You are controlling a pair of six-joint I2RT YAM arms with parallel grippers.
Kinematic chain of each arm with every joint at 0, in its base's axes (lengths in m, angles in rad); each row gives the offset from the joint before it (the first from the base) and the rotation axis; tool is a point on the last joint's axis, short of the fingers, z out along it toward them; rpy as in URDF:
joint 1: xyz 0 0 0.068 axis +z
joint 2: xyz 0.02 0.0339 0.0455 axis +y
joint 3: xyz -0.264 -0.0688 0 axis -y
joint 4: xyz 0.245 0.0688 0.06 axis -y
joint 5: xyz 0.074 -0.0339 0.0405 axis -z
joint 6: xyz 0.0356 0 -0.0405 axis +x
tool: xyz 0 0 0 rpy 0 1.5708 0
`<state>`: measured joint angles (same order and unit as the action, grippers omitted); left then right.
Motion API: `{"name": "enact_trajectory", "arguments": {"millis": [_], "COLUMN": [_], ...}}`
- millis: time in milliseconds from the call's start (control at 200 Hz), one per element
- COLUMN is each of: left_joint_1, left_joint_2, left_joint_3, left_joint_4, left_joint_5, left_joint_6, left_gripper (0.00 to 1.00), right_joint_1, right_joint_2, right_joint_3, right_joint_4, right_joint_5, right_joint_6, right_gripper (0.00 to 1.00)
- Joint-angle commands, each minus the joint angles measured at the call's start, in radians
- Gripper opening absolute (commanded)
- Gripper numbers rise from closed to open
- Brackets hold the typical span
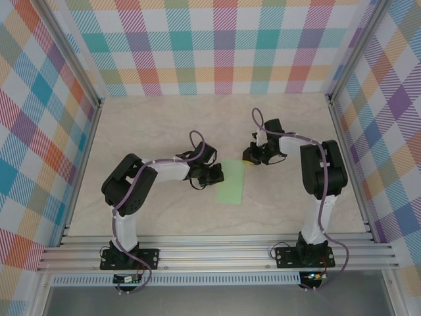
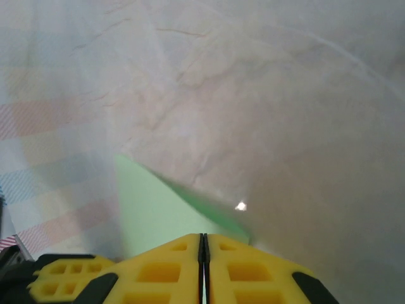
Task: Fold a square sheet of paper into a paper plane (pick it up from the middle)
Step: Fold the square sheet of paper in half at the center of the table.
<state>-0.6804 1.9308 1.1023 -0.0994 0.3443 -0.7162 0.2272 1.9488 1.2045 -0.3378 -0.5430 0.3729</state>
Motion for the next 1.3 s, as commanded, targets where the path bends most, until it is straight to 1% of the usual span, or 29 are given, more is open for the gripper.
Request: {"name": "enact_trajectory", "arguments": {"millis": [0, 40, 100, 145, 190, 270, 345, 425, 470, 610, 745, 915, 1190, 1295], "left_joint_1": [-0.016, -0.016, -0.016, -0.016, -0.016, -0.016, -0.016, -0.016, -0.016, -0.016, -0.016, -0.016, -0.016, -0.016], "left_joint_2": [0.037, 0.036, 0.036, 0.035, 0.034, 0.034, 0.033, 0.033, 0.035, 0.040, 0.045, 0.044, 0.043, 0.042], "left_joint_3": [-0.024, -0.024, -0.021, -0.021, -0.019, -0.015, -0.013, -0.013, -0.012, -0.009, -0.013, -0.013, -0.012, -0.013], "left_joint_4": [-0.099, -0.096, -0.094, -0.090, -0.088, -0.091, -0.092, -0.091, -0.088, -0.086, -0.079, -0.080, -0.079, -0.080], "left_joint_5": [-0.002, -0.001, 0.002, 0.005, 0.007, 0.007, 0.007, 0.007, 0.008, 0.012, 0.013, 0.013, 0.012, 0.012], "left_joint_6": [0.011, 0.009, 0.007, 0.004, 0.003, 0.003, 0.003, 0.002, 0.001, 0.000, -0.002, -0.002, -0.002, -0.002], "left_gripper": [0.00, 0.00, 0.00, 0.00, 0.00, 0.00, 0.00, 0.00, 0.00, 0.00, 0.00, 0.00, 0.00, 0.00], "right_joint_1": [0.004, 0.010, 0.019, 0.030, 0.047, 0.084, 0.120, 0.150, 0.158, 0.198, 0.211, 0.224, 0.238, 0.238], "right_joint_2": [-0.142, -0.173, -0.216, -0.254, -0.288, -0.327, -0.359, -0.389, -0.399, -0.386, -0.367, -0.313, -0.288, -0.289], "right_joint_3": [-0.047, -0.080, -0.131, -0.195, -0.255, -0.317, -0.381, -0.425, -0.455, -0.503, -0.528, -0.525, -0.554, -0.575], "right_joint_4": [0.018, 0.029, 0.028, 0.069, 0.102, 0.095, 0.129, 0.123, 0.140, 0.164, 0.158, 0.157, 0.130, 0.137], "right_joint_5": [-0.027, -0.056, -0.053, -0.083, -0.111, -0.129, -0.159, -0.136, -0.146, -0.188, -0.132, -0.146, -0.049, -0.031], "right_joint_6": [0.010, 0.025, 0.056, 0.086, 0.115, 0.133, 0.167, 0.171, 0.178, 0.173, 0.156, 0.132, 0.118, 0.117], "right_gripper": [0.12, 0.12, 0.12, 0.11, 0.11, 0.10, 0.10, 0.09, 0.10, 0.10, 0.11, 0.11, 0.10, 0.10]}}
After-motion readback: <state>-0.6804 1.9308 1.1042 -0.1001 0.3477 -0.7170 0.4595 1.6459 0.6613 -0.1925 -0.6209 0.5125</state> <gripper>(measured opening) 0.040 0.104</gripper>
